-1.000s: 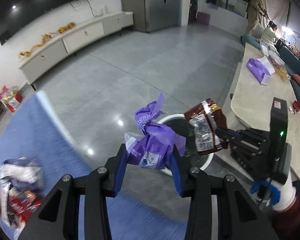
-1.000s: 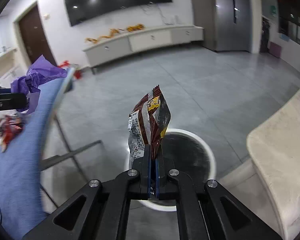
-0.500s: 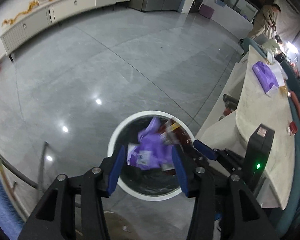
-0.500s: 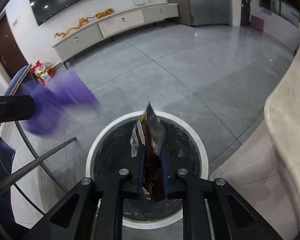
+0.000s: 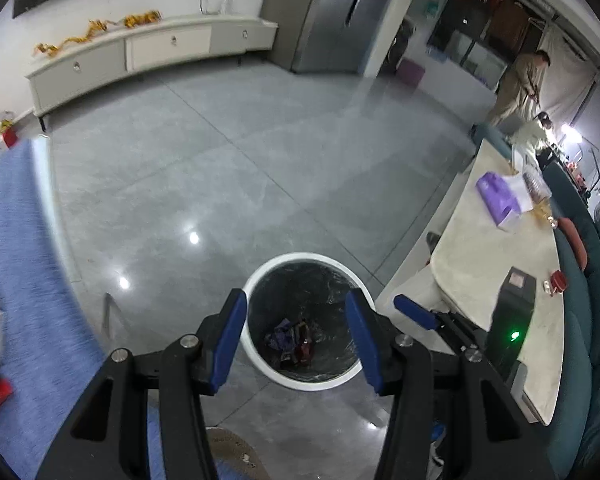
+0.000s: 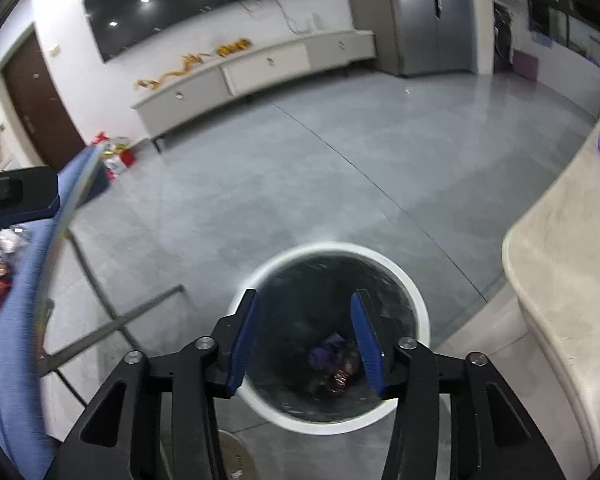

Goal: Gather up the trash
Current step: 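Carry both items over the trash bin and open both tools to drop them, then grasp the white milk carton with the left tool while the right tool grasps the red chip bag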

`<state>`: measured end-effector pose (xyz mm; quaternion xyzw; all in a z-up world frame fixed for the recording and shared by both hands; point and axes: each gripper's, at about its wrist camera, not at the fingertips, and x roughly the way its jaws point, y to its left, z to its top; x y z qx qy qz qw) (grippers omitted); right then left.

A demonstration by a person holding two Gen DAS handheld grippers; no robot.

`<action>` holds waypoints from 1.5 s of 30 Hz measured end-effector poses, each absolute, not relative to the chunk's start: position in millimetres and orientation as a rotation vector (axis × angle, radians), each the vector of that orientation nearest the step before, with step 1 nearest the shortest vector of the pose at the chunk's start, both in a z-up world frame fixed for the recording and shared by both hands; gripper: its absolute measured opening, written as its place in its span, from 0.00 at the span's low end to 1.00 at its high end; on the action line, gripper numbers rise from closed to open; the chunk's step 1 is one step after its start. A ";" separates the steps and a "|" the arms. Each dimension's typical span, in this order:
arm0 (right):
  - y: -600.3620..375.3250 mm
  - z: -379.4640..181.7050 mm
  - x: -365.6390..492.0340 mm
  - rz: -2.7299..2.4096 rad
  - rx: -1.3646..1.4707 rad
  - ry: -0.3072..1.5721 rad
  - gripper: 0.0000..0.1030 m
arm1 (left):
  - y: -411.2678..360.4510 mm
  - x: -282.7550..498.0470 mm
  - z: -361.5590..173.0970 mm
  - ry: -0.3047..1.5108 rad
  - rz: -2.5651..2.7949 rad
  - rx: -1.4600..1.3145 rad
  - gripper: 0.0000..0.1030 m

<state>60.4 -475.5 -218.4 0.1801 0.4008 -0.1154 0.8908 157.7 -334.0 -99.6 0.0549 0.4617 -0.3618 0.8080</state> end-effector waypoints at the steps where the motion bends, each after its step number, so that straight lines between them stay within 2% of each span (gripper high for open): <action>1: -469.1 -209.4 58.8 -0.227 0.366 0.818 0.50 | -324.1 154.6 -92.2 0.972 -0.772 0.116 0.48; 4: -443.1 -170.4 52.1 -0.175 0.330 0.759 0.54 | -287.5 140.7 -69.2 0.918 -0.761 0.121 0.49; 7: -417.5 -139.2 50.5 -0.122 0.294 0.717 0.56 | -244.8 127.3 -52.8 0.860 -0.729 0.141 0.53; 13: -354.3 -91.5 50.2 -0.012 0.197 0.674 0.61 | -145.2 116.2 -45.0 0.806 -0.613 0.132 0.55; 25: -240.6 -51.6 67.1 0.188 0.058 0.675 0.67 | 41.3 110.8 -63.1 0.754 -0.364 0.090 0.56; 31: -194.0 -61.6 92.1 0.282 0.051 0.719 0.67 | 49.5 124.6 -66.0 0.771 -0.473 0.103 0.56; 35: -165.1 -74.3 110.5 0.325 0.030 0.757 0.67 | 42.0 160.0 -69.8 0.816 -0.526 0.084 0.56; 45: -120.0 -97.2 154.6 0.396 -0.007 0.807 0.67 | 37.0 244.1 -112.5 0.947 -0.453 0.133 0.56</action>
